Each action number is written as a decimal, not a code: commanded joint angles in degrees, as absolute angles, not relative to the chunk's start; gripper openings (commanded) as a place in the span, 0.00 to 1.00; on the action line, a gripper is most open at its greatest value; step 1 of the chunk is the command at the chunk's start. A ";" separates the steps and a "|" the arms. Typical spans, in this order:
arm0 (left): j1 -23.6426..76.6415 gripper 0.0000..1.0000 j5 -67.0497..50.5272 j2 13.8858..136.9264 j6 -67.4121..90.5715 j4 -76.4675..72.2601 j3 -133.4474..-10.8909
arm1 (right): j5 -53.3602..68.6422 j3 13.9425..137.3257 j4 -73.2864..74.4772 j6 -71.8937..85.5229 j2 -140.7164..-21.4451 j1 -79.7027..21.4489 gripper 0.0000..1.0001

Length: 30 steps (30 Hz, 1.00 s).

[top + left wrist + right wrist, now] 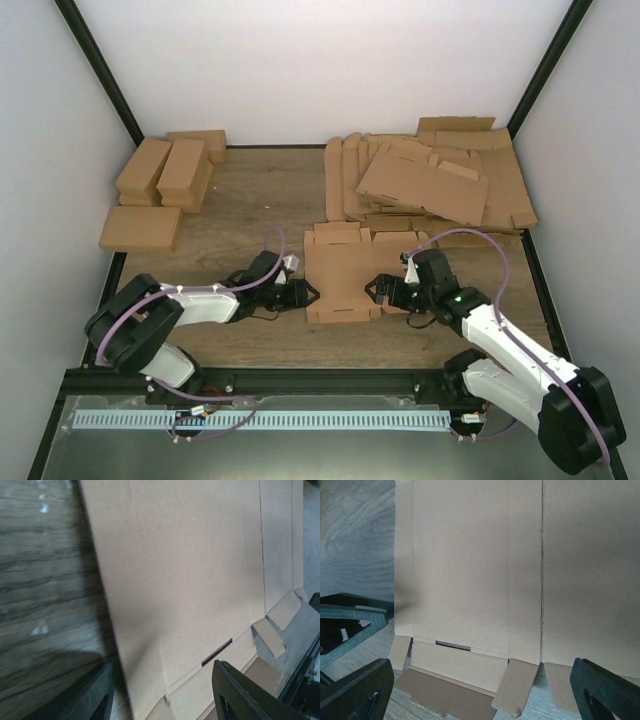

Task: Fold the paper box

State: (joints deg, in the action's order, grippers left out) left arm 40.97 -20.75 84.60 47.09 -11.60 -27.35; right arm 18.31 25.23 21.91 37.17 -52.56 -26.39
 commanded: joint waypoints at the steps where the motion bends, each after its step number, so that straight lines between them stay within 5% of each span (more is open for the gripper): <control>1: 42.26 0.52 -21.46 89.45 48.37 -15.81 -29.75 | 18.63 25.18 20.76 37.70 -51.51 -26.19 1.00; 9: 42.62 0.04 -17.05 88.98 48.83 -13.98 -30.73 | 20.71 23.36 19.04 38.74 -52.95 -26.18 1.00; 21: 42.46 0.04 -3.63 65.33 41.55 22.06 -30.47 | 15.95 29.70 25.12 36.87 -51.45 -26.19 1.00; 30: 42.47 0.04 -2.84 52.43 43.93 27.34 -27.72 | 22.92 29.30 19.52 35.36 -56.24 -26.35 0.95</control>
